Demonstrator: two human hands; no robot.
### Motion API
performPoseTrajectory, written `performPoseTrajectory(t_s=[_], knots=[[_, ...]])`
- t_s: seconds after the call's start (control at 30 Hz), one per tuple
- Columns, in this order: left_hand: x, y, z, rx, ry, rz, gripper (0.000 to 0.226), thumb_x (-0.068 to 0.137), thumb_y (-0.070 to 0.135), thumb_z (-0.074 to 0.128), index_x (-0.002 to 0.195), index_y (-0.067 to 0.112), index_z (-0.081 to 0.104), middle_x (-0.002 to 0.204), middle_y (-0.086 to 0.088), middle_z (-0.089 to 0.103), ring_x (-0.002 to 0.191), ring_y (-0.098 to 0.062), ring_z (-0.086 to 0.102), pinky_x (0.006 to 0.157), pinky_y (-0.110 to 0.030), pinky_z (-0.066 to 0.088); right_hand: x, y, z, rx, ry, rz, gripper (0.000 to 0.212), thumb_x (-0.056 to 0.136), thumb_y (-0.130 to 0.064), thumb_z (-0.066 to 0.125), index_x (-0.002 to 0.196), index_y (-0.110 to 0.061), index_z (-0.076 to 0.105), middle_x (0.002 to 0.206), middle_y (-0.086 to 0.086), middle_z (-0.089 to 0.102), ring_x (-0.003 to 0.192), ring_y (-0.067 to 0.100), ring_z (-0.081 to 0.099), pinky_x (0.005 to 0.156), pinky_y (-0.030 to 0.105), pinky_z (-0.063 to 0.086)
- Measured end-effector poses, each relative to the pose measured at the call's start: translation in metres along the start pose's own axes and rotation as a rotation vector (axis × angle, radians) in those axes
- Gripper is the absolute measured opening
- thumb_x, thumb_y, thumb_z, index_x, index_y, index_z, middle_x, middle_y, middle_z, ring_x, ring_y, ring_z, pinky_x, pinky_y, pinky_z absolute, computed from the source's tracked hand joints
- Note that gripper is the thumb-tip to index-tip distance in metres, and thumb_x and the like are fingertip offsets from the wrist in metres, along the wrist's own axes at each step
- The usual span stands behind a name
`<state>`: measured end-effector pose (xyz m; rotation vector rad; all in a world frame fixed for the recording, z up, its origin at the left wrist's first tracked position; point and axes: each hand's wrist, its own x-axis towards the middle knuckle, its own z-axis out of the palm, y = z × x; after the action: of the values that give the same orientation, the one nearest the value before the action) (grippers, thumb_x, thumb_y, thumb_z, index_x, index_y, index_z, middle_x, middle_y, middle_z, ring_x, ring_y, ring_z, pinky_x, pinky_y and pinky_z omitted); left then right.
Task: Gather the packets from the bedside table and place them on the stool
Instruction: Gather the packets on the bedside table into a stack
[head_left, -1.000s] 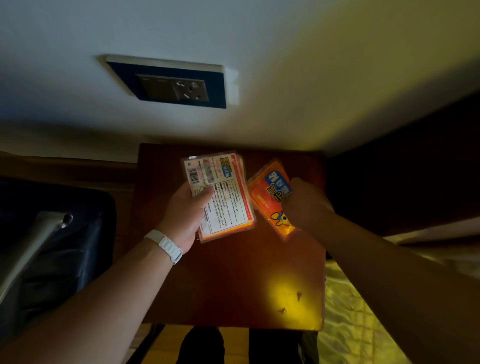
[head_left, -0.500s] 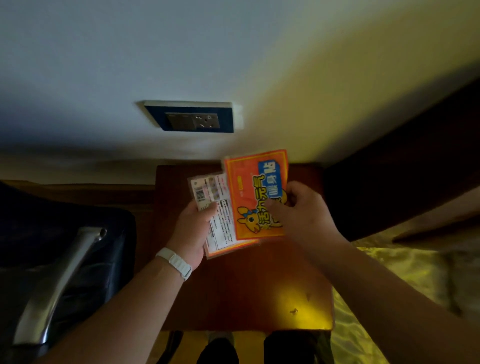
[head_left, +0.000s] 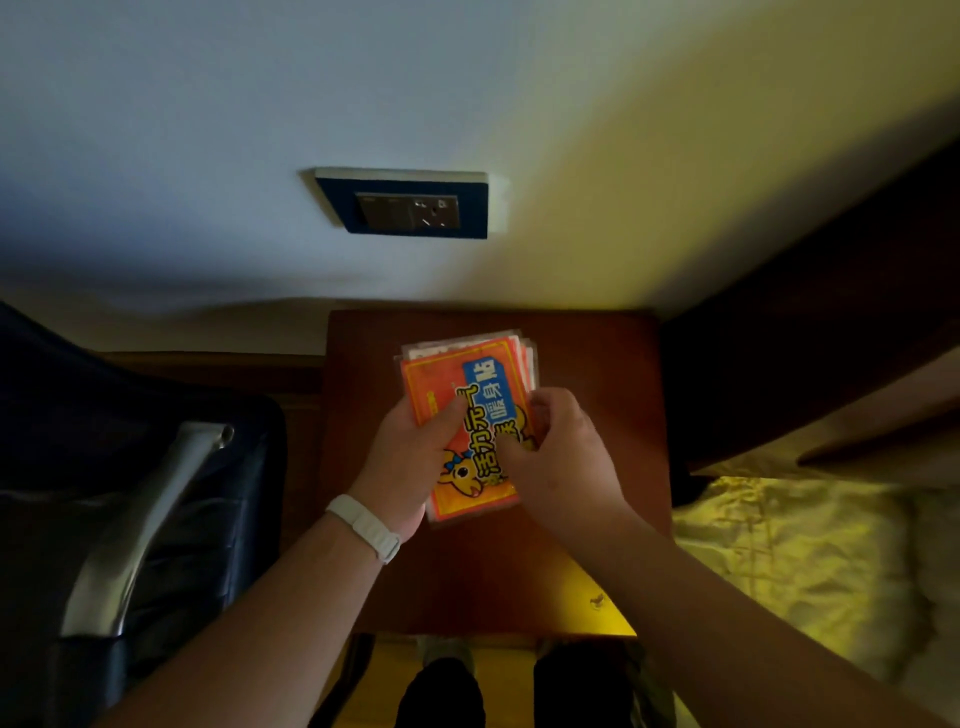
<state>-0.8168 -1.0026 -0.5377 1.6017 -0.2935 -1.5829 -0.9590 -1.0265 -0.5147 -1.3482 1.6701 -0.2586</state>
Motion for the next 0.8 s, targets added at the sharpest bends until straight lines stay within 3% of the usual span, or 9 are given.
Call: performPoseTrajectory(t_s=[0.13,0.27,0.4,0.63,0.8], knots=[[-0.016,0.017,0.005,-0.002,0.021,0.011,0.018,0.094,0.018,0.061,0.110,0.014,0.068,0.098,-0.013,0.078,0.086,-0.030,0.075,0.070,-0.040,0.060,-0.007,-0.005,-0.021,-0.055,0.042,0.005,0.051,0.075,-0.037,0.068,0.120,-0.023,0.049,0.111,-0.004,0.048,0.099,0.015,0.053,0.084,0.030,0.046],[-0.047,0.047,0.018,0.003,0.004,-0.001,0.023,0.092,0.022,0.062,0.113,0.013,0.068,0.105,-0.017,0.076,0.095,-0.037,0.073,0.085,-0.053,0.057,-0.023,-0.029,-0.047,0.058,-0.013,0.000,0.049,0.077,-0.027,0.067,0.123,-0.023,0.049,0.105,-0.006,0.063,0.092,0.012,0.061,0.080,0.032,0.051],[-0.085,0.077,0.041,0.009,0.015,0.003,0.027,0.092,0.023,0.063,0.116,0.011,0.066,0.106,-0.019,0.075,0.097,-0.039,0.072,0.090,-0.059,0.054,-0.048,-0.056,-0.080,0.076,-0.001,-0.055,0.047,0.080,-0.019,0.064,0.123,-0.025,0.047,0.106,-0.006,0.065,0.095,0.013,0.062,0.083,0.032,0.051],[-0.154,0.132,0.079,0.034,-0.026,0.092,0.035,0.087,-0.003,0.058,0.119,0.010,0.061,0.109,-0.020,0.074,0.098,-0.039,0.071,0.088,-0.060,0.054,-0.089,-0.092,-0.152,0.106,0.024,-0.154,0.044,0.079,-0.021,0.063,0.119,-0.031,0.047,0.109,-0.006,0.065,0.096,0.013,0.062,0.084,0.037,0.052],[-0.201,0.162,0.107,-0.013,-0.021,0.188,0.032,0.087,-0.003,0.060,0.117,0.006,0.063,0.105,-0.022,0.074,0.095,-0.042,0.071,0.084,-0.057,0.056,-0.126,-0.114,-0.201,0.065,0.028,-0.273,0.045,0.076,-0.031,0.063,0.117,-0.038,0.046,0.109,-0.008,0.062,0.096,0.008,0.060,0.085,0.034,0.052]])
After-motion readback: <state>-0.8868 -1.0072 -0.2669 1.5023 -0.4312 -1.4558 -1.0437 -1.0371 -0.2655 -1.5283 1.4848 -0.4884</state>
